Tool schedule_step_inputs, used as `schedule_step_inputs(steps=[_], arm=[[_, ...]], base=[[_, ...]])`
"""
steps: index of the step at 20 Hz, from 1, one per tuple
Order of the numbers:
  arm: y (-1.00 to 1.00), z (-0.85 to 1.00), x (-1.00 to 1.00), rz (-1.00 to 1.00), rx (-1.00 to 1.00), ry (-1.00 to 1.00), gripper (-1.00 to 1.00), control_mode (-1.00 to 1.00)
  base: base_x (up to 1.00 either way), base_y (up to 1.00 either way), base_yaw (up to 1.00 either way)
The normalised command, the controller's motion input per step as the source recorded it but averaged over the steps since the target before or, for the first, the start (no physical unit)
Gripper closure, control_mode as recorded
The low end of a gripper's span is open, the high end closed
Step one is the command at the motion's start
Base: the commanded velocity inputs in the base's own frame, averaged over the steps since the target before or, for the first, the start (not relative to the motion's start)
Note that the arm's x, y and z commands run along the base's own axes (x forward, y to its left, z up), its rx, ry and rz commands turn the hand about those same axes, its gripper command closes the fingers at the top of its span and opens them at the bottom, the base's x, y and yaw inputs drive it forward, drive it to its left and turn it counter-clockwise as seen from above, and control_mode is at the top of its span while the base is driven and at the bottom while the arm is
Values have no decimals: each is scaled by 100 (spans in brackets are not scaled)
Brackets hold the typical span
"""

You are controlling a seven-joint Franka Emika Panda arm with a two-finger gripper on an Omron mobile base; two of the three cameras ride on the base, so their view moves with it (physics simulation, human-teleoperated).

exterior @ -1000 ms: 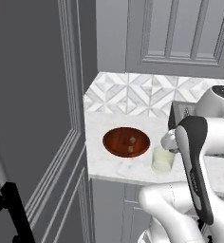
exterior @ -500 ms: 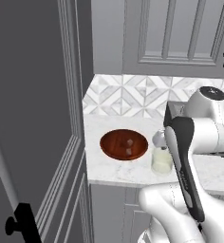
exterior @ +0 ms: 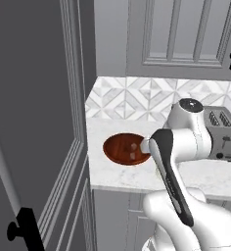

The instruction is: Grab a lemon wedge from the fridge and one ice cube from the ice bowl, and put them in the glass of lemonade.

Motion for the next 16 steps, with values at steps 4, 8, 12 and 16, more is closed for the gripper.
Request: schedule_step_inputs(steps=[4, 8, 12, 16], arm=[[1, -31, 48, 0, -4, 20, -100, -100], [3, -49, 46, 0, -11, 28, -100, -100], [11, -30, 50, 0, -5, 21, -100, -100], [14, -10, 52, 0, 0, 4, -100, -100]], base=[[0, 0, 0], [0, 0, 0], [0, 0, 0], [0, 0, 0]])
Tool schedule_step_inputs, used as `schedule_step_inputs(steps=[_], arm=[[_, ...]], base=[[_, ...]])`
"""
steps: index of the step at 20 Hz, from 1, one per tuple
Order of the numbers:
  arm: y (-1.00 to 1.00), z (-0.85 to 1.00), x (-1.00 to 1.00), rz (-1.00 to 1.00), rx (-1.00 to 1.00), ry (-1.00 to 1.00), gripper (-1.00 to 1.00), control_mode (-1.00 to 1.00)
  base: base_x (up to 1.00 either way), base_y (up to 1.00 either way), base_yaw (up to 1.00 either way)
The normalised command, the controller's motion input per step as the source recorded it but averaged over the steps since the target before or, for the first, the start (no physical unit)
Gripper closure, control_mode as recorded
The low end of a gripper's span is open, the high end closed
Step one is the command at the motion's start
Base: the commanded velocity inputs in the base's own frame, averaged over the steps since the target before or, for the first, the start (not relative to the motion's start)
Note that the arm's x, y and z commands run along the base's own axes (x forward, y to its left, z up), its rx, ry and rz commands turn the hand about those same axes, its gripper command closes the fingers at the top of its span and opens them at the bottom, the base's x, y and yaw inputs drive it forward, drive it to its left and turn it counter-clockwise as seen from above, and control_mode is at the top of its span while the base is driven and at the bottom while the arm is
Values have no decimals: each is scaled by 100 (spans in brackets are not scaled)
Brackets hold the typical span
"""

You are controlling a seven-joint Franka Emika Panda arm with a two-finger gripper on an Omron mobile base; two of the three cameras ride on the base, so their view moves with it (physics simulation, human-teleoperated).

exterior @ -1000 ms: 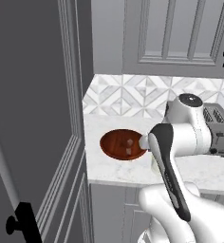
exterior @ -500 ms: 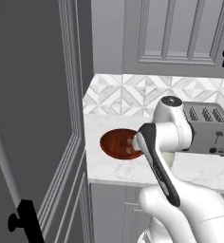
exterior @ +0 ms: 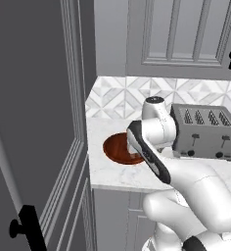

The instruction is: Grab a lemon wedge from the fridge and one ice cube from the ice bowl, and put them in the glass of lemonade.

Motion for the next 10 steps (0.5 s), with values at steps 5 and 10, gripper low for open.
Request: schedule_step_inputs(steps=[5, 10], arm=[[1, -24, 40, 0, 0, 0, -100, -100], [0, -42, 26, 0, 0, 2, -100, -100]], base=[[0, 0, 0], [0, 0, 0]])
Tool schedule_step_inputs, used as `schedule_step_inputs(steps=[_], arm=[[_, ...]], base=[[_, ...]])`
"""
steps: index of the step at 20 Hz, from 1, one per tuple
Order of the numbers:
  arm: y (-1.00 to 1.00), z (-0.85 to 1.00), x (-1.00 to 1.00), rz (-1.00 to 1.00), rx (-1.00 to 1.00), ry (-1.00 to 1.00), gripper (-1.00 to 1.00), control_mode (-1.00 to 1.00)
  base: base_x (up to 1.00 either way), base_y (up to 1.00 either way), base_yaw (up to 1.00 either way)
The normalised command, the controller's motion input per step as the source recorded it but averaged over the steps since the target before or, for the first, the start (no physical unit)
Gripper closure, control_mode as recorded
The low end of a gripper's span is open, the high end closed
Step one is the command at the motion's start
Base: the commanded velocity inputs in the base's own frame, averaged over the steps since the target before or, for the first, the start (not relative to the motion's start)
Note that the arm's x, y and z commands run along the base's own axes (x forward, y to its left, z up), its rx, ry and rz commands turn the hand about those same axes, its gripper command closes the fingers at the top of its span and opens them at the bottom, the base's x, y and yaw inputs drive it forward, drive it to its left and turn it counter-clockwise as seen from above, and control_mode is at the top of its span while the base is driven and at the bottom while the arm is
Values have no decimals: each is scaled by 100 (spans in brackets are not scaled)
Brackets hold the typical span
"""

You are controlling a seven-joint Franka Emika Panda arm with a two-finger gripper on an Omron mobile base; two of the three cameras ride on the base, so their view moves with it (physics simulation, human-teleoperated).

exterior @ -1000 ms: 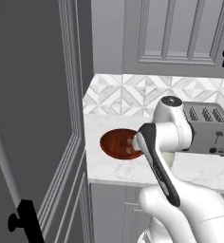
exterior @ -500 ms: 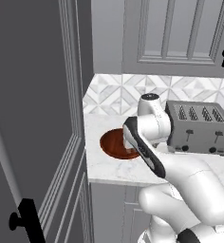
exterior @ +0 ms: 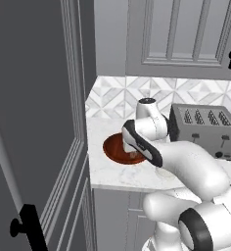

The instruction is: Grab a lemon wedge from the fridge and one ice cube from the ice bowl, and put them in the glass of lemonade.

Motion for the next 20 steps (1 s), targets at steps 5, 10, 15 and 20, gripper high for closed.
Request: schedule_step_inputs(steps=[5, 10, 15, 20], arm=[[4, -31, 27, 0, 0, 3, -100, -100], [9, -26, 28, 0, 0, 3, -100, -100], [5, -25, 25, 0, 0, 4, -100, -100], [0, -20, 25, 0, 0, 2, -100, -100]], base=[[0, 0, 0], [0, 0, 0], [0, 0, 0], [0, 0, 0]])
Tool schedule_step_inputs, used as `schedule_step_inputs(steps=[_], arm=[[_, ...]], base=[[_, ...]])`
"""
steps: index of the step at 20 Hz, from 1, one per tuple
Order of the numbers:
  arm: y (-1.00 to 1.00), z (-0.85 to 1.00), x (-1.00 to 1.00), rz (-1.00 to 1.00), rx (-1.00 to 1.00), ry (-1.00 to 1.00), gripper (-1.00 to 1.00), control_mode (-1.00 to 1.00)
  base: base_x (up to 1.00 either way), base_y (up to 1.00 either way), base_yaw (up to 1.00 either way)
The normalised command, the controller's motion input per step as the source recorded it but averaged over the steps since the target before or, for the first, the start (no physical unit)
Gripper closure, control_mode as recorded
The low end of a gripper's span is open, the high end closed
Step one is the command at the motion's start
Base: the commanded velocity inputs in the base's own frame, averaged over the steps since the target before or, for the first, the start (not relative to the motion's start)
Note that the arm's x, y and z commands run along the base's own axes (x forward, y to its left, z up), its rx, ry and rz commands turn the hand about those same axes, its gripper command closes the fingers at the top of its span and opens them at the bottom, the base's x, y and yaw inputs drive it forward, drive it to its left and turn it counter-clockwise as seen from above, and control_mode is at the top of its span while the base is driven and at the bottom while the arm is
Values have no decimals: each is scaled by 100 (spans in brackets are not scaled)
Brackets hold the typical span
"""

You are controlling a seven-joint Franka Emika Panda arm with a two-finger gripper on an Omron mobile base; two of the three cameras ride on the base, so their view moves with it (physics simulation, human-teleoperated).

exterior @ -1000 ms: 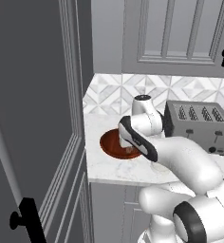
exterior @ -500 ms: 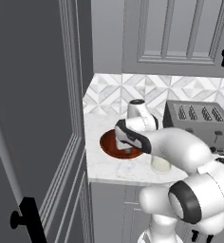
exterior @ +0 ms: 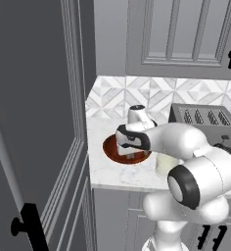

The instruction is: Grab a lemon wedge from the fridge and one ice cube from the ice bowl, and put them in the glass of lemonade.

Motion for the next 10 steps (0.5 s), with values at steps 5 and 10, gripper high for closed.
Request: schedule_step_inputs(steps=[5, 10], arm=[[0, -19, 23, 0, 0, 1, -100, -100], [3, -20, 23, 0, 0, 0, -100, -100]], base=[[0, 0, 0], [0, 0, 0]])
